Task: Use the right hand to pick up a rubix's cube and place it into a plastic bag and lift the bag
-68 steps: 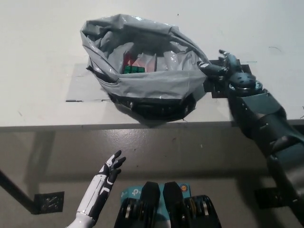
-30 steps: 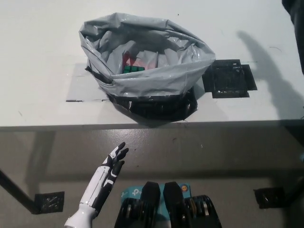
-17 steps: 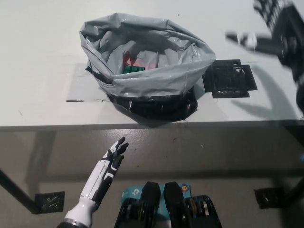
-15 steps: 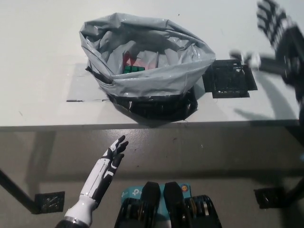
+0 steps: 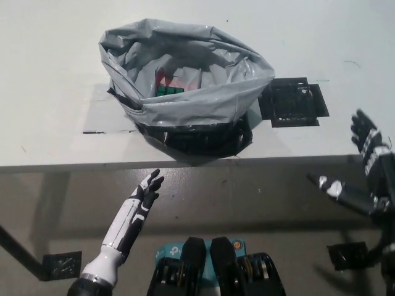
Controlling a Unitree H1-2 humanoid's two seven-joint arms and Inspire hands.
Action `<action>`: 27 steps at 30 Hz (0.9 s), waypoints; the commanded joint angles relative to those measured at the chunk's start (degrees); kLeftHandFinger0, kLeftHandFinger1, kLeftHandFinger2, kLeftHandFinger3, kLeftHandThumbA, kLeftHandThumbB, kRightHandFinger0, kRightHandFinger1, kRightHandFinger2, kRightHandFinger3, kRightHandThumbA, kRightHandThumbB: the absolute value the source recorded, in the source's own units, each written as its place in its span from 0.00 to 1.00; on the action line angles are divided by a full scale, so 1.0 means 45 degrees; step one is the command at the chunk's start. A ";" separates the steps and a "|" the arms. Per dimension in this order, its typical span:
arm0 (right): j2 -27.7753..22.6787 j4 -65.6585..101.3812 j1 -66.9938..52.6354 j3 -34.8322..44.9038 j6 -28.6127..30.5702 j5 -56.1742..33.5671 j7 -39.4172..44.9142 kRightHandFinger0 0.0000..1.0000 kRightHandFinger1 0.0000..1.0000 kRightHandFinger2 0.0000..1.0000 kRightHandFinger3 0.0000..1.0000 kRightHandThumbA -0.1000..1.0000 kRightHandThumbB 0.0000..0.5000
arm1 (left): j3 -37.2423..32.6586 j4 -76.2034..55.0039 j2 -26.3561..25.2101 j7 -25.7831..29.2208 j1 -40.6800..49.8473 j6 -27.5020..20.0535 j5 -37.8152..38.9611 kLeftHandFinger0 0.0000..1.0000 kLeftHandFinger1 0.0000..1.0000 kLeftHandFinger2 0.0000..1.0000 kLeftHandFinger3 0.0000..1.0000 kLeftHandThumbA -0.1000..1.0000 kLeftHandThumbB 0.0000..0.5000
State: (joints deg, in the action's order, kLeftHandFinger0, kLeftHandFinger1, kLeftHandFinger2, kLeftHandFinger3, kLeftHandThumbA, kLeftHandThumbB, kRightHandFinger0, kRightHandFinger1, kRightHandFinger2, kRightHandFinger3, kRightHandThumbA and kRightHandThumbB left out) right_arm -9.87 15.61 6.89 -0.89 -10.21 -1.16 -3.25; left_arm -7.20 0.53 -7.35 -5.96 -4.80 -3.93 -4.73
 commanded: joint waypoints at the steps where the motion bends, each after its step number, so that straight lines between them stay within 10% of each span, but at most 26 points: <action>1: 0.0177 -0.3766 -0.1504 -0.1547 0.5582 0.2843 -0.0733 1.00 1.00 1.00 1.00 1.00 0.52 | 0.0537 -0.1392 -0.0629 -0.0467 0.1319 -0.0933 0.1046 1.00 1.00 1.00 1.00 1.00 0.43; 4: 0.0101 -0.3588 -0.1735 -0.1713 0.5555 0.2963 -0.0712 1.00 1.00 1.00 1.00 1.00 0.61 | 0.0559 -0.1225 -0.0682 -0.0165 0.1431 -0.1388 0.0523 1.00 1.00 1.00 1.00 1.00 0.33; 8: -0.0051 -0.3746 -0.2209 -0.2189 0.6402 0.3368 -0.0694 1.00 1.00 1.00 1.00 0.90 0.46 | 0.0769 -0.1076 -0.0753 -0.0155 0.1625 -0.1492 0.0737 1.00 1.00 1.00 1.00 1.00 0.27; 27: 0.0150 -0.4308 -0.2685 -0.2625 0.7300 0.4750 -0.1442 1.00 1.00 1.00 1.00 0.94 0.45 | 0.1281 -0.0988 -0.0307 0.0283 0.2265 -0.1316 0.0546 1.00 1.00 1.00 1.00 1.00 0.31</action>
State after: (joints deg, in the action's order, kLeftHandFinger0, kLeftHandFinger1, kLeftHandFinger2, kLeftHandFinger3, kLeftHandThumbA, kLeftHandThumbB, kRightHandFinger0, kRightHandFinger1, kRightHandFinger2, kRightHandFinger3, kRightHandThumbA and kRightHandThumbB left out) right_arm -9.82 -4.11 -4.72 -11.98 11.91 14.41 -6.06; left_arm -2.68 -0.26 -8.85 -5.78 4.59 -6.09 -3.22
